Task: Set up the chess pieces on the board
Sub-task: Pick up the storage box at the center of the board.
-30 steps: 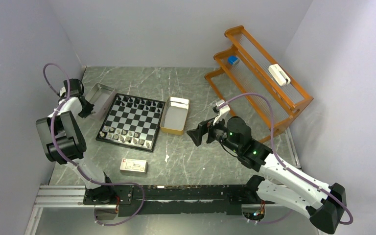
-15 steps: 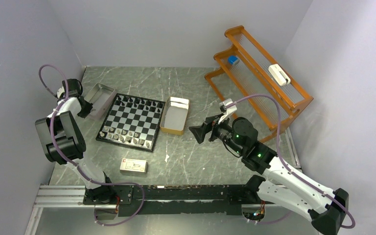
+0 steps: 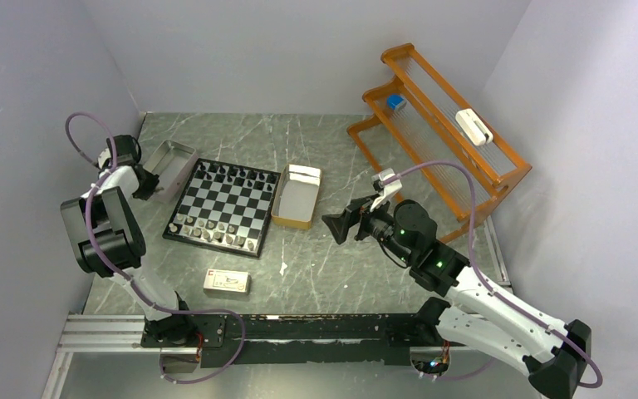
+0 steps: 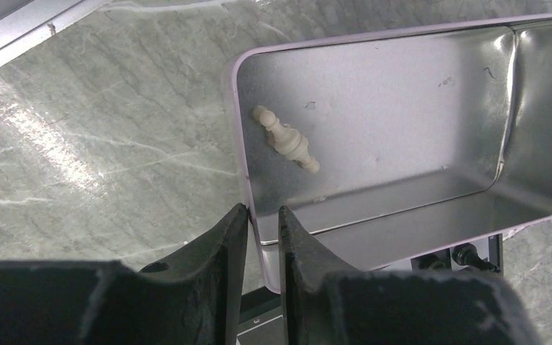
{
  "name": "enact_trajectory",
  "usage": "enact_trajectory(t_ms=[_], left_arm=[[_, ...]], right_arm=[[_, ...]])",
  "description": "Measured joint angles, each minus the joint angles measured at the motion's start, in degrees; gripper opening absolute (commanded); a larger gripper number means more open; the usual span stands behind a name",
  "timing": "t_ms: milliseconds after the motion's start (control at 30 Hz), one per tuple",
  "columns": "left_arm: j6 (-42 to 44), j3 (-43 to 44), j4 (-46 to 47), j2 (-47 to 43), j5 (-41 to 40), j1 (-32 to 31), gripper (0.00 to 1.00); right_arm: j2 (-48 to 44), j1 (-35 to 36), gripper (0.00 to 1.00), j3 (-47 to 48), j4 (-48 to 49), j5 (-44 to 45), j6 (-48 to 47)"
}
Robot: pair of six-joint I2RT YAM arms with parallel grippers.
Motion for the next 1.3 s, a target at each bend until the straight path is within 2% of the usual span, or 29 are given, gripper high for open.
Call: enact_trajectory(t_ms=[433, 933, 1133, 1300], left_arm=[[-0.5, 0.5, -0.4, 2.2, 0.0, 0.0, 0.05], [-2.0, 6.9, -4.9, 2.1, -3.6, -0.1, 0.05], [4.0, 11.9, -7.1, 2.1, -4.5, -0.6, 0.05], [12.9, 15.7, -6.6, 1.3, -0.9, -0.7, 0.05]], right_arm=[[0.9, 0.0, 1.0, 0.0, 0.1, 0.2, -0.5], [1.2, 0.0, 1.0, 0.0, 0.4, 0.3, -1.4], [-0.9, 0.0, 1.0, -0.1, 0.4, 0.7, -2.2], [-1.5, 0.0, 1.0, -0.1, 0.4, 1.2, -3.3]])
